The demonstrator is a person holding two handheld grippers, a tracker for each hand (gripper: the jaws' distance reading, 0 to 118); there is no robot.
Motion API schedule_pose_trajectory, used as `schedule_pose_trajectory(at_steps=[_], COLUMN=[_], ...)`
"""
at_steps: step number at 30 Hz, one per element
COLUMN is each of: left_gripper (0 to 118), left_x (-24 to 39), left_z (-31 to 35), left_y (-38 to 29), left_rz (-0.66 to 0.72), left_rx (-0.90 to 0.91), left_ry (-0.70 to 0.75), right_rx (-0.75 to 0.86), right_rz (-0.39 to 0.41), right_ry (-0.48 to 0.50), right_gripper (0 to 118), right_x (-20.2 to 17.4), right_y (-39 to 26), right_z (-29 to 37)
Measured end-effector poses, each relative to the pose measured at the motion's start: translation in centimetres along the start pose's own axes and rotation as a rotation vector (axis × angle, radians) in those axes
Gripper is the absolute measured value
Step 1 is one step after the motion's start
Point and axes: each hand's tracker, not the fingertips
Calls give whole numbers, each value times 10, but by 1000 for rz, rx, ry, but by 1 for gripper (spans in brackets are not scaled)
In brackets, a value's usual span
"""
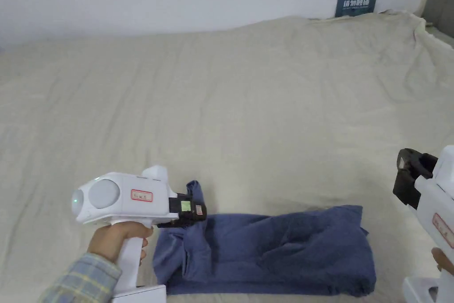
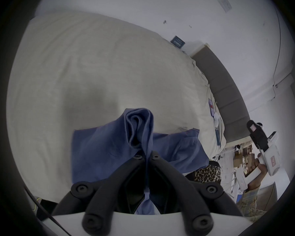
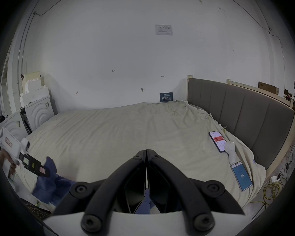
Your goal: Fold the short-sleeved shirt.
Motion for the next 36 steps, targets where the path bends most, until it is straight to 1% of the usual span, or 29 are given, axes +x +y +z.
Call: schedule_pose_trajectory(at_steps=[3,6,10,11,13,14,15,16,18,19,20,21,23,27,29,30,31,32,33,34,35,36], left_gripper=[0,0,0,4,21,37,44,44,93,106,113,114,114,114,113,111,106,95,70,48,32,20], left_x=[16,13,21,21,25,26,28,30,41,44,45,50,48,33,22,15,10,5,0,-3,-7,-9], left_z=[-36,-75,-103,-107,-112,-113,-112,-110,-98,-92,-84,-70,-50,-8,5,8,11,14,17,17,16,14], left_y=[-5,-7,-17,-18,-20,-20,-20,-20,-21,-21,-20,-20,-17,-18,-20,-21,-22,-25,-28,-32,-35,-38], left_rz=[1,20,21,23,25,20,10,-1,-44,-66,-86,-90,-85,-72,-85,-94,-103,-112,-134,-157,-171,-184], left_rx=[-58,-102,-138,-146,-150,-146,-141,-135,-110,-93,-68,-29,24,184,235,250,266,302,354,374,387,382], left_ry=[14,28,84,92,124,133,137,136,149,139,130,120,121,137,177,201,230,254,280,290,304,317], right_rx=[0,-2,-9,-10,-14,-15,-17,-18,-17,-16,-15,-13,-9,-1,1,2,2,1,1,1,1,0], right_rz=[-3,-7,-13,-14,-14,-14,-14,-15,-17,-17,-17,-18,-20,-22,-21,-19,-17,-16,-16,-16,-18,-20], right_ry=[-8,-15,-24,-26,-29,-30,-31,-32,-32,-32,-31,-31,-30,-27,-26,-25,-26,-27,-28,-27,-28,-29], right_gripper=[0,0,0,0,0,0,0,0,0,0,0,0,0,0,0,0,0,0,0,0,0,0], right_x=[6,12,17,18,19,20,20,20,21,21,21,20,20,18,18,17,17,17,17,17,17,17], right_y=[-1,-2,-4,-5,-6,-7,-7,-7,-7,-7,-6,-5,-4,-1,0,0,0,1,1,1,1,1], right_z=[3,5,7,7,8,8,8,8,9,9,10,10,11,13,13,13,14,14,14,14,15,15])
